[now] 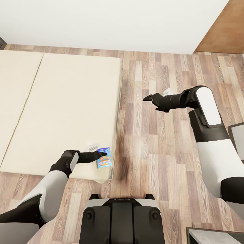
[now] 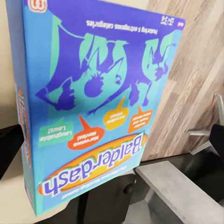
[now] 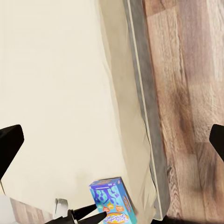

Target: Put all the toys in the child's room - the three board games (two on the bed and one on the table), the two jigsaw puzzles on the table, and the tennis ball on the table - inside the toy box on the table in the child's room.

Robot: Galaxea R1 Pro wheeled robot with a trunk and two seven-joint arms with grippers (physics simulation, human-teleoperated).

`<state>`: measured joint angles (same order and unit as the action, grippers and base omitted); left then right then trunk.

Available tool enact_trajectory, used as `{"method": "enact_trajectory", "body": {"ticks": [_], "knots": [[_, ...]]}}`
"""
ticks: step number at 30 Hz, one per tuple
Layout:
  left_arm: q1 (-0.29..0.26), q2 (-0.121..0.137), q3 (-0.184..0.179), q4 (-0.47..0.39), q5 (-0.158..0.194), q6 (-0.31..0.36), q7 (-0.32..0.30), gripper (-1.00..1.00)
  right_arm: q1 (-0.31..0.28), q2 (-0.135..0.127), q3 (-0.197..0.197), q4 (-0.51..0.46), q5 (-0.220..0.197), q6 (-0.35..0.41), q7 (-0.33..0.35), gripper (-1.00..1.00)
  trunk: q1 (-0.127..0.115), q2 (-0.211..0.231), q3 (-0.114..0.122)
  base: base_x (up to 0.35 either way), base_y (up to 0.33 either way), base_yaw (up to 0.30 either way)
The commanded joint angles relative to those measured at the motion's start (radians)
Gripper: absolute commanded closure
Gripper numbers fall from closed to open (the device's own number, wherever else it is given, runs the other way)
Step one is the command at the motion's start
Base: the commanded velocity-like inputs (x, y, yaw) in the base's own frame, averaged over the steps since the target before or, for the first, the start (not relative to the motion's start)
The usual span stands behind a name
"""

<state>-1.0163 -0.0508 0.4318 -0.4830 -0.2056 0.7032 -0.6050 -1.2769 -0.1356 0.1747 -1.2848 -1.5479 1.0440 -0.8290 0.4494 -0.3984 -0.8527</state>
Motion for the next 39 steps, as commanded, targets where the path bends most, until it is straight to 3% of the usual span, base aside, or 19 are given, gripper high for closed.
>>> {"method": "enact_trajectory", "body": {"ticks": [1, 20, 27, 39], "knots": [[-0.001, -0.001, 0.008, -0.002, -0.01, 0.007, -0.008, -1.0, -0.001, -0.001, 0.002, -0.001, -0.009, 0.001, -0.01, -1.0, 0.001, -0.002, -0.001, 0.0, 0.0, 0.0], [-0.001, -0.001, 0.008, -0.002, -0.008, 0.012, -0.013, -1.0, -0.001, -0.001, 0.002, -0.001, -0.01, 0.001, -0.01, -1.0, 0.001, -0.002, -0.001, 0.0, 0.0, 0.0], [-0.001, -0.001, 0.008, -0.002, -0.009, 0.012, -0.075, -1.0, -0.001, -0.001, 0.002, -0.001, -0.011, 0.001, -0.01, -1.0, 0.001, -0.002, -0.001, 0.0, 0.0, 0.0], [-0.001, -0.001, 0.008, -0.001, -0.011, 0.012, -0.089, -1.0, -0.001, -0.001, 0.002, -0.001, -0.011, 0.001, -0.01, -1.0, 0.001, -0.002, -0.001, 0.0, 0.0, 0.0]]}}
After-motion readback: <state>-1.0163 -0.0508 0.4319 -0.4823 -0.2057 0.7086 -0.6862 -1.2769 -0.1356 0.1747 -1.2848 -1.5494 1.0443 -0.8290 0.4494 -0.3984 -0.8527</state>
